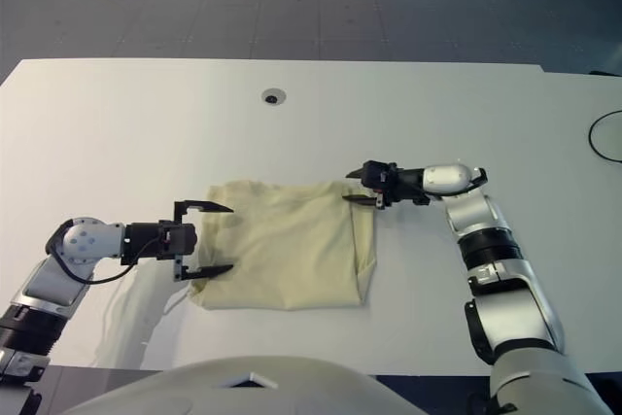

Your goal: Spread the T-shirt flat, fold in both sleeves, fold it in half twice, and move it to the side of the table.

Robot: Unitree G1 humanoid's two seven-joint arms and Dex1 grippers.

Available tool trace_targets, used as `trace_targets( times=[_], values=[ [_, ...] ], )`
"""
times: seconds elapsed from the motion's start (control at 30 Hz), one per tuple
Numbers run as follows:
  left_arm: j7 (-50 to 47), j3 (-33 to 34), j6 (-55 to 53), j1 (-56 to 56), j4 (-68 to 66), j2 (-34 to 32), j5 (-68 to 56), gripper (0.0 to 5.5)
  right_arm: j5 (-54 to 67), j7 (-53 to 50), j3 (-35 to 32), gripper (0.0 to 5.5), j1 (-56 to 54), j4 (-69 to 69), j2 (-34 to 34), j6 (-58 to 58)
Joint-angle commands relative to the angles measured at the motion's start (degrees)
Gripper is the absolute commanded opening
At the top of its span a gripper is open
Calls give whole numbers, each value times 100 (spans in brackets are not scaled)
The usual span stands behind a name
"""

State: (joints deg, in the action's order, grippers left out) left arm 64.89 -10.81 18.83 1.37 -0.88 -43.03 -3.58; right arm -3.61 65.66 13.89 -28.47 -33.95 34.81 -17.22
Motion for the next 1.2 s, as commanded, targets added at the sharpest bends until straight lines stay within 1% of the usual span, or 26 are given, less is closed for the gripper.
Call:
trace_targets(
  times=[0.03, 0.17, 0.27, 0.47, 0.5, 0.53, 0.7, 0.83, 0.93, 1.0, 1.1, 1.13, 1.17, 1.2],
  values=[
    [-175, 102, -4, 252, 82, -11, 19, 540, -9, -20, -39, 304, 44, -113, 96, -135],
    [-489, 126, 79, 580, -20, 186, 52, 540, 421, -165, -407, 362, -63, 70, 41, 17],
    [-532, 120, 106, 637, -1, 233, -35, 540, 749, -131, -658, 403, -71, 393, 91, 280],
    [-304, 186, -187, 248, 638, -58, -454, 540, 974, 28, -689, 501, 163, 1146, 167, 708],
    [-205, 182, -263, 140, 788, -167, -505, 540, 949, 46, -645, 479, 207, 1208, 161, 695],
    [-116, 173, -318, 66, 896, -256, -548, 540, 915, 54, -606, 484, 252, 1267, 164, 674],
    [279, 143, -607, -335, 1428, -643, -816, 463, 498, 138, -197, 403, 490, 1469, 233, 309],
    [410, 65, -668, -526, 1542, -805, -689, 403, 257, 132, -12, 346, 493, 1347, 237, 168],
    [210, -6, -478, -535, 1346, -795, -221, 346, 50, 17, 69, 291, 398, 1110, 214, -48],
    [-21, -71, -209, -482, 1077, -746, 242, 313, -310, -240, 202, 260, 312, 879, 211, -383],
    [-132, -188, 35, -554, 883, -750, 578, 266, -777, -509, 400, 215, 272, 646, 253, -836],
    [-160, -223, 64, -574, 869, -775, 678, 290, -889, -585, 455, 203, 277, 603, 274, -988],
    [-194, -247, 80, -572, 857, -792, 768, 286, -986, -651, 501, 191, 290, 583, 301, -1120],
    [-243, -264, 95, -541, 820, -795, 853, 305, -1107, -720, 555, 170, 323, 590, 358, -1277]
  ],
)
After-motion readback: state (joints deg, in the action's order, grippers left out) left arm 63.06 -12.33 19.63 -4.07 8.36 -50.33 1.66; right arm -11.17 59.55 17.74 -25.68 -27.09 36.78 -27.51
